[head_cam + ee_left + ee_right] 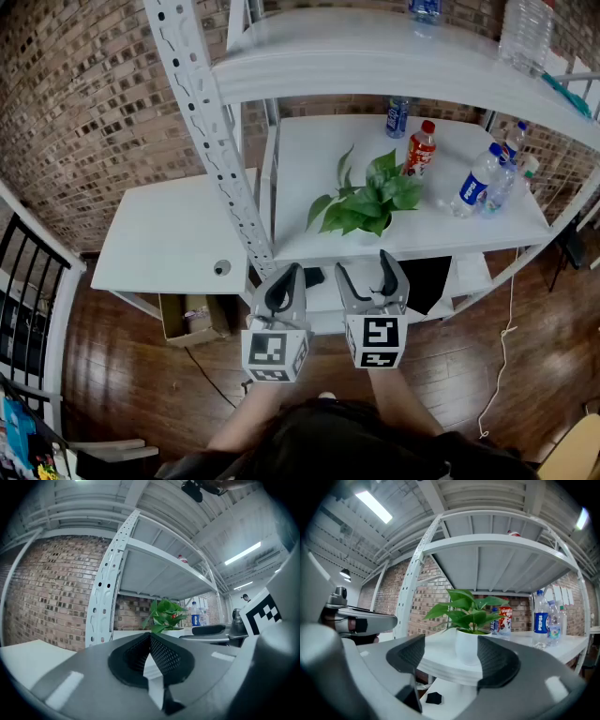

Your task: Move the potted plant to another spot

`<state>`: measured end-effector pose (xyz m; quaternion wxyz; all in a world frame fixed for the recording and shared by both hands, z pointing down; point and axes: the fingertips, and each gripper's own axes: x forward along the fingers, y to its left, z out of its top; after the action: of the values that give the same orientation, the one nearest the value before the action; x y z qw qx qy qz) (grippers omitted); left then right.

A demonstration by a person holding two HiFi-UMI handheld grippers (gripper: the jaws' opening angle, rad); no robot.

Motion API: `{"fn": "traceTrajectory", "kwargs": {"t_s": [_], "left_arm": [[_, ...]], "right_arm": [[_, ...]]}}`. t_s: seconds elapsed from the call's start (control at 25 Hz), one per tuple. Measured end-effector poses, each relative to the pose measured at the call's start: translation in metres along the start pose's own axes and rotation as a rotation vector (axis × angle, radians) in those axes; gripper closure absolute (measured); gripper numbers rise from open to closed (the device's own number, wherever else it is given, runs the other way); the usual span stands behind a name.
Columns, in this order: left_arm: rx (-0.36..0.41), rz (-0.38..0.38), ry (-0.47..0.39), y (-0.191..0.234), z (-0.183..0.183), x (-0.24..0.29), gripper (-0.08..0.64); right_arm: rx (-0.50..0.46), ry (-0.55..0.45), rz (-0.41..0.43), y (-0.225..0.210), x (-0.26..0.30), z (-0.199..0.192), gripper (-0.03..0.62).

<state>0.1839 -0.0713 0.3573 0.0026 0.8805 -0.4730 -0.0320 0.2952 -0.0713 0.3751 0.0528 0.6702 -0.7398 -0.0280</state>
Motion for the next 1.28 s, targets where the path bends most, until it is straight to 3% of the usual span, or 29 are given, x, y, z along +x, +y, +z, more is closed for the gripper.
{"fn": "traceTrajectory", "kwargs": {"t_s": [0.08, 0.36, 0.64, 1.08, 1.28], "left_arm": [[-0.004, 0.002, 0.004, 0.003, -0.001, 0.004, 0.548], [-0.018, 0.005, 0.010, 0.011, -0.005, 0.020, 0.548], [-0.021, 0.029, 0.011, 0.020, -0.008, 0.024, 0.548], [-0.030, 0.043, 0.025, 0.026, -0.014, 0.031, 0.548], [-0.026, 0.030, 0.027, 0.022, -0.014, 0.032, 0.548]], "right_arm": [[0.011, 0.000, -0.039, -0.010, 0.007, -0.001, 0.171], [0.052, 0.023, -0.091, -0.038, 0.043, -0.011, 0.009], [0.064, 0.090, -0.080, -0.053, 0.076, -0.029, 0.009], [0.051, 0.105, -0.082, -0.062, 0.102, -0.022, 0.014], [0.055, 0.098, -0.078, -0.062, 0.102, -0.018, 0.112]]}}
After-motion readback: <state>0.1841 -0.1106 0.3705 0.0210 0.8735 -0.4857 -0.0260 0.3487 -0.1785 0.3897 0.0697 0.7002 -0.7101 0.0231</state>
